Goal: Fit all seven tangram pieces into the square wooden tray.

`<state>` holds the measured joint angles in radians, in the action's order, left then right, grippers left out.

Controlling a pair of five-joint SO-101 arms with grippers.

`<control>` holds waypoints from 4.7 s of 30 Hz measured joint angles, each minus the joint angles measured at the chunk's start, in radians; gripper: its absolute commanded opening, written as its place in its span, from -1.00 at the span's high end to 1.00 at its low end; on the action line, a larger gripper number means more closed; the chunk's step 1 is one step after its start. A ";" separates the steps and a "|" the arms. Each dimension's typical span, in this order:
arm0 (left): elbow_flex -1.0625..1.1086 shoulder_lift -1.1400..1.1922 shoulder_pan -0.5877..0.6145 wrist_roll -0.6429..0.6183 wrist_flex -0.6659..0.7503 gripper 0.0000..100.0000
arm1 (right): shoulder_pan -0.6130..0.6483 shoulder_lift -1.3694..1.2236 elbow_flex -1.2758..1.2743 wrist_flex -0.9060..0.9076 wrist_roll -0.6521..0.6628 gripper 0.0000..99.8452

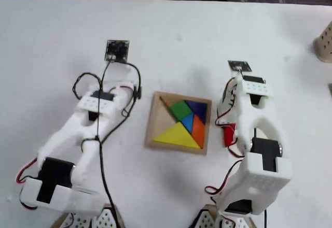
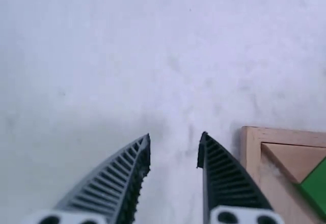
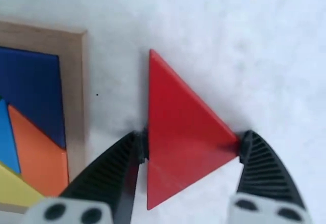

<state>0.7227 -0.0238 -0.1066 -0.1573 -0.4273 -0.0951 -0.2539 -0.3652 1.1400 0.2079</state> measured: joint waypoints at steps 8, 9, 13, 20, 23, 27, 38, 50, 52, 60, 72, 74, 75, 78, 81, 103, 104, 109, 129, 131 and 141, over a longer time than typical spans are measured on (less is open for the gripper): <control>0.000 0.000 0.000 0.000 0.000 0.66 | -0.005 0.000 0.000 0.000 -0.009 0.61; 0.000 0.000 0.000 0.000 0.000 0.66 | -0.006 0.000 0.000 0.000 -0.023 0.61; 0.000 0.000 0.000 0.002 0.000 0.67 | -0.018 0.000 0.005 0.000 -0.046 0.68; 0.000 0.000 0.000 0.002 0.000 0.67 | -0.049 0.002 0.009 0.000 -0.054 0.70; 0.000 0.000 0.000 0.002 0.000 0.67 | -0.063 0.002 0.009 0.000 -0.054 0.79; 0.000 0.000 0.000 0.002 0.000 0.67 | -0.095 0.002 0.011 -0.002 -0.055 0.87; 0.000 0.000 0.000 0.002 0.000 0.67 | -0.137 -0.003 0.032 0.008 -0.055 0.96; 0.000 0.000 0.000 0.002 0.000 0.66 | -0.138 -0.005 0.218 0.184 -0.055 0.96; 0.000 0.000 0.000 0.002 0.000 0.66 | -0.146 -0.003 0.235 0.204 -0.055 0.96; 0.000 0.000 0.000 0.002 0.000 0.66 | -0.245 0.186 0.163 0.247 -0.054 0.95; 0.000 0.000 0.000 0.002 0.000 0.66 | -0.199 0.568 -0.427 0.017 -0.055 0.33; 0.000 0.000 0.000 0.002 0.000 0.66 | -0.161 0.580 -0.445 0.017 -0.064 0.33; 0.000 0.000 0.000 0.002 0.000 0.66 | -0.143 0.582 -0.451 0.017 -0.068 0.33; 0.000 0.000 0.000 0.002 0.000 0.66 | -0.089 0.582 -0.465 0.000 -0.100 0.33; 0.000 0.000 0.000 0.002 0.000 0.66 | -0.052 0.582 -0.466 -0.026 -0.192 0.33; 0.000 0.000 0.000 0.002 0.000 0.66 | -0.028 0.267 -0.373 -0.006 -0.413 0.51; 0.000 0.000 0.000 0.002 0.000 0.66 | -0.028 0.261 -0.367 -0.006 -0.413 0.56; 0.000 0.000 0.000 0.002 0.000 0.66 | -0.031 0.258 -0.362 -0.005 -0.377 0.59; 0.000 0.000 0.000 0.002 0.000 0.66 | -0.029 0.379 -0.364 0.037 -0.226 0.35; 0.000 0.000 0.000 0.002 0.000 0.66 | -0.029 0.379 -0.364 0.025 -0.227 0.38; 0.000 0.000 0.000 0.002 0.000 0.66 | -0.029 0.256 -0.316 -0.071 -0.164 0.46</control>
<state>0.7227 -0.0238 -0.1066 -0.1557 -0.4273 -0.1243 0.0023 -0.6813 1.0694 0.0437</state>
